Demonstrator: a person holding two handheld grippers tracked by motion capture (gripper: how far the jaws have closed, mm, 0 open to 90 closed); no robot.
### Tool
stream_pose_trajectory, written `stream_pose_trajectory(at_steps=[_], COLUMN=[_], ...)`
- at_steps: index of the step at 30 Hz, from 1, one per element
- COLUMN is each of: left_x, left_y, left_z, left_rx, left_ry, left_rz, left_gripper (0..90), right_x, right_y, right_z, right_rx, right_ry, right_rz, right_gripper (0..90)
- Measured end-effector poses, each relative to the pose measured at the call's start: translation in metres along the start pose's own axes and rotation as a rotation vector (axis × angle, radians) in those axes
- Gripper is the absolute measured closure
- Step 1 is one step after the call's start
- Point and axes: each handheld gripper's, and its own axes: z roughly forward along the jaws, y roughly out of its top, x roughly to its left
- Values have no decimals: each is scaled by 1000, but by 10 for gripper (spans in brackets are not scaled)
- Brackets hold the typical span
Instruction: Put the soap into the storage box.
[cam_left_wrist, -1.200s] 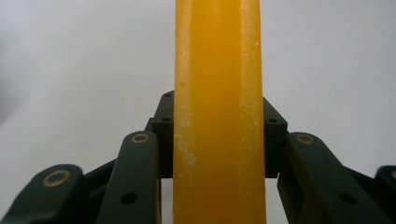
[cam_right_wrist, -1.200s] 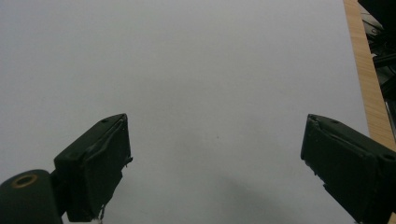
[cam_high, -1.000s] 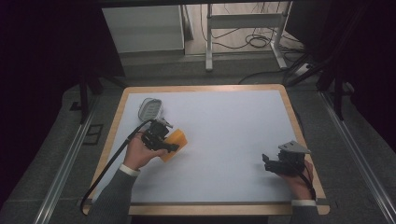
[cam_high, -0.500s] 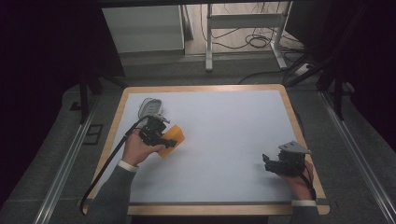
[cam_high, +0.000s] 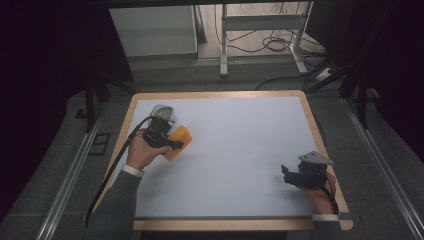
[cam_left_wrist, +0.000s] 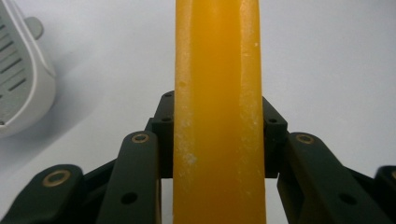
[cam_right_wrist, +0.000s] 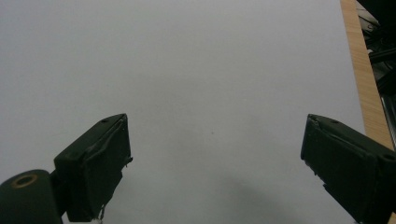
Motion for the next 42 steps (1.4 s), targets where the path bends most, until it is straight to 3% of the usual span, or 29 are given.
stream_pose_trajectory(at_steps=[14, 25, 31, 42], left_x=[13, 32, 36, 43], left_y=[6, 10, 11, 18], left_z=[-4, -5, -7, -14], left_rx=[-7, -17, -48, -62], left_ry=[3, 9, 16, 23], left_rz=[-24, -78, -97, -109], left_gripper=[611, 611, 611, 611], right_x=[0, 0, -1, -1], right_y=[0, -1, -1, -1], right_z=[1, 1, -1, 0], right_rx=[5, 3, 0, 6], right_ry=[-4, -7, -10, -5], right_rz=[4, 2, 7, 3], right_gripper=[82, 82, 82, 82])
